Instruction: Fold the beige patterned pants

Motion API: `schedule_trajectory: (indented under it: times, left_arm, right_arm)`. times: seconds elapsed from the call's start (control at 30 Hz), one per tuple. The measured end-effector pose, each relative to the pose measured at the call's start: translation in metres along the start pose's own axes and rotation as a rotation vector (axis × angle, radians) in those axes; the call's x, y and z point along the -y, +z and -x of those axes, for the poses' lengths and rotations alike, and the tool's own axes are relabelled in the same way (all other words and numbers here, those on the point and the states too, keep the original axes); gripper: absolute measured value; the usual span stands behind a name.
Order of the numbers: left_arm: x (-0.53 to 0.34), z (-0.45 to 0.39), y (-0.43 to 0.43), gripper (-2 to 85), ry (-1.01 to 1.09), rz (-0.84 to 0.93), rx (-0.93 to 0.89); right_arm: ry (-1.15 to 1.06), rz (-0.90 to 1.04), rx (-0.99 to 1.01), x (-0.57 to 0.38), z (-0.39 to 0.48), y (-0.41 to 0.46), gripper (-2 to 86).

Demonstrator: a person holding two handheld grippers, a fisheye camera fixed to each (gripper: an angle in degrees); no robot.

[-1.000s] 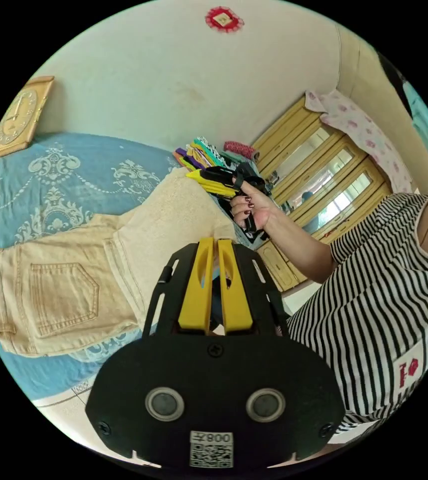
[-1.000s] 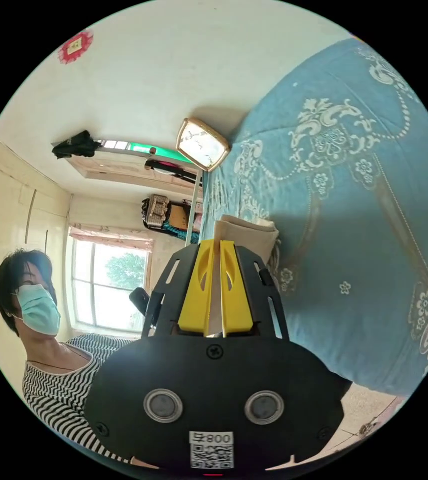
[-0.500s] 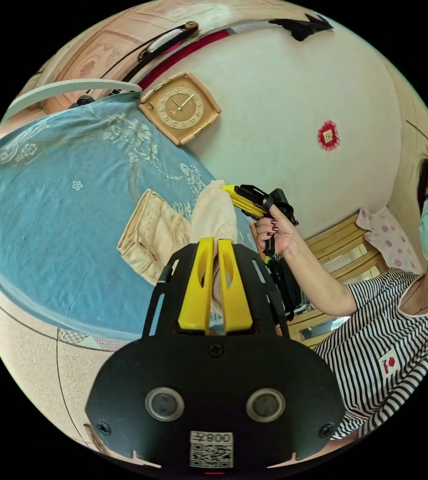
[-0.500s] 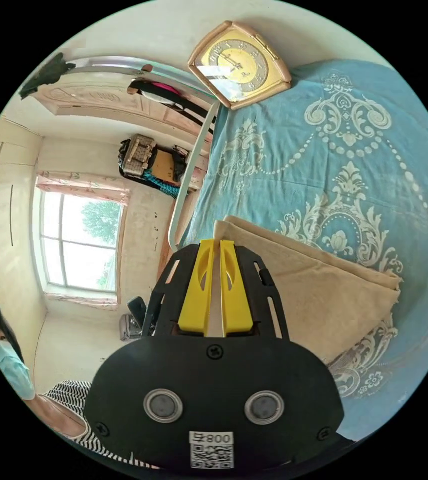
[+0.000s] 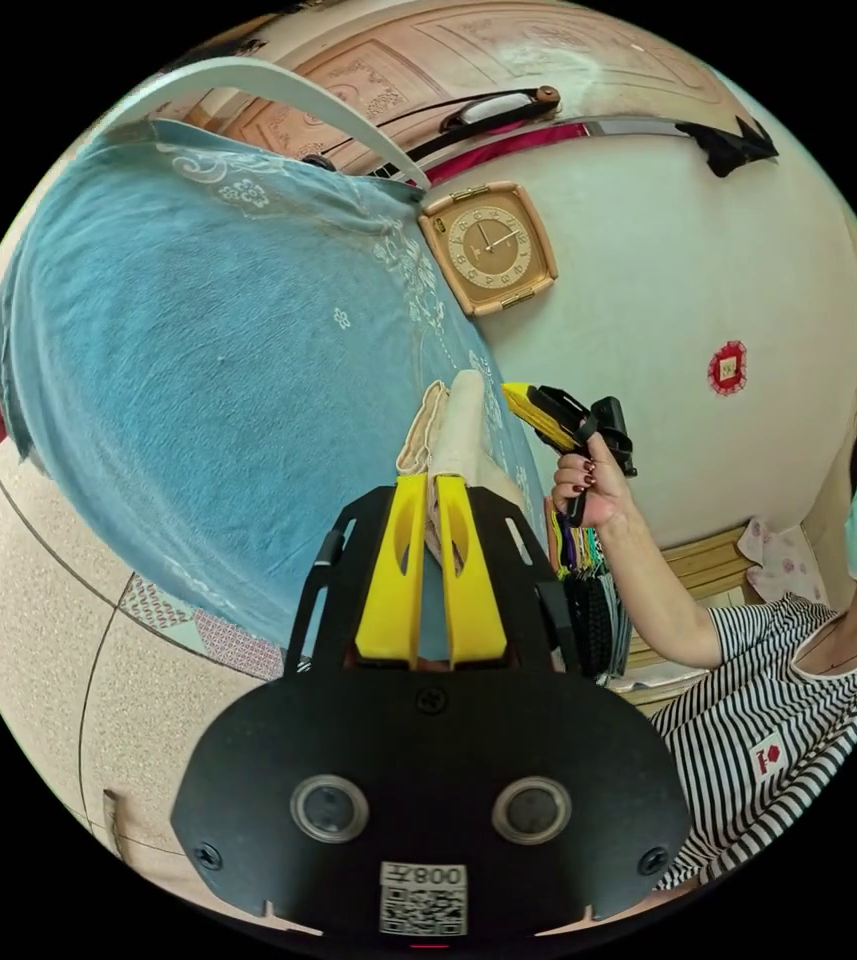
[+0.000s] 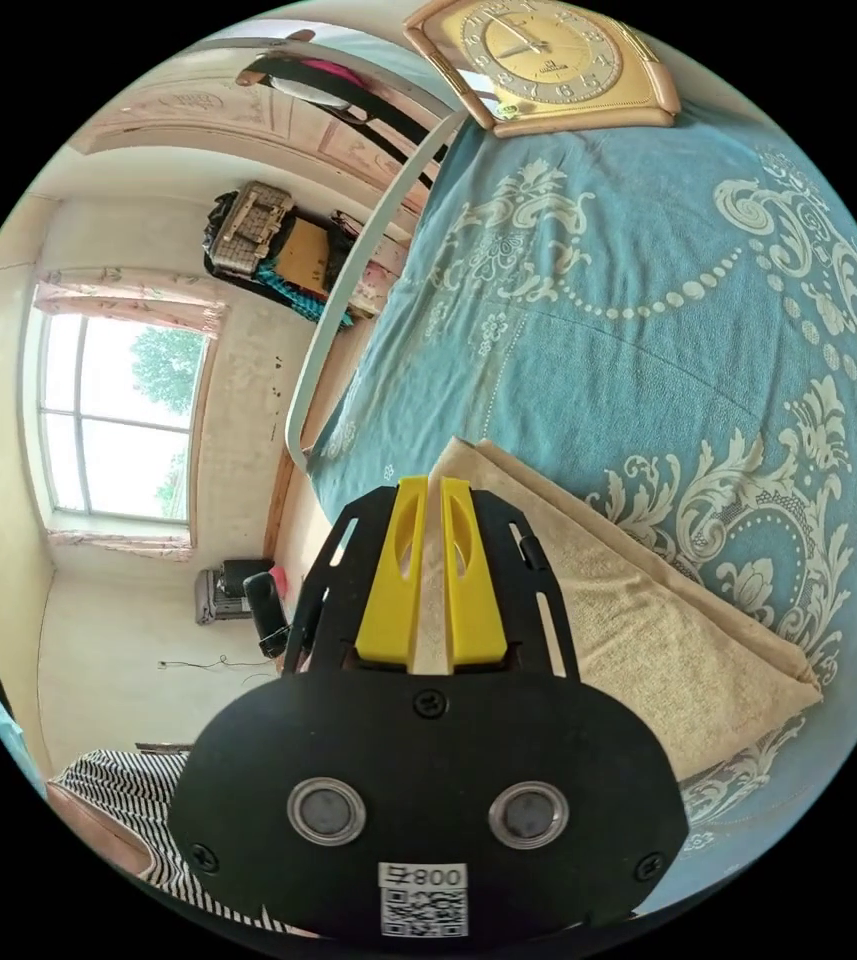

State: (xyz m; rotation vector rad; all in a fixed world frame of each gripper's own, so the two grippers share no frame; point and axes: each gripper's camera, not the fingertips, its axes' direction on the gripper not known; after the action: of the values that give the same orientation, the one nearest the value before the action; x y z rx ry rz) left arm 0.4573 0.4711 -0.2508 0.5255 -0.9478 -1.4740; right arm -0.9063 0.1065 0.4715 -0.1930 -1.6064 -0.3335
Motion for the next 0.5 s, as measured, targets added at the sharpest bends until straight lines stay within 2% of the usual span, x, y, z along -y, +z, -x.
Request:
schedule_trajectory:
  times: [0.13,0.2,0.27,0.37,0.5]
  left_arm:
    - [-0.006,-0.008,-0.021,0.3,0.032,-0.099,0.021]
    - [-0.003,-0.019,-0.017,0.2,0.094,-0.079,0.010]
    - [0.005,-0.031,-0.001,0.1,0.173,-0.011,0.077]
    - [0.015,-0.029,0.020,0.1,0.179,0.073,0.249]
    - [0.017,-0.019,0.028,0.1,0.147,0.084,0.254]
  right_arm:
    - [-0.089,-0.082,-0.021,-0.013,0.006,0.002,0.4]
    - [-0.129,-0.032,-0.105,-0.011,0.009,0.026,0.2]
    - [-0.168,0.021,-0.170,-0.007,0.011,0.051,0.1]
    - [-0.230,0.130,-0.358,0.000,0.013,0.101,0.0]
    - [-0.346,0.147,-0.489,-0.008,0.021,0.134,-0.1]
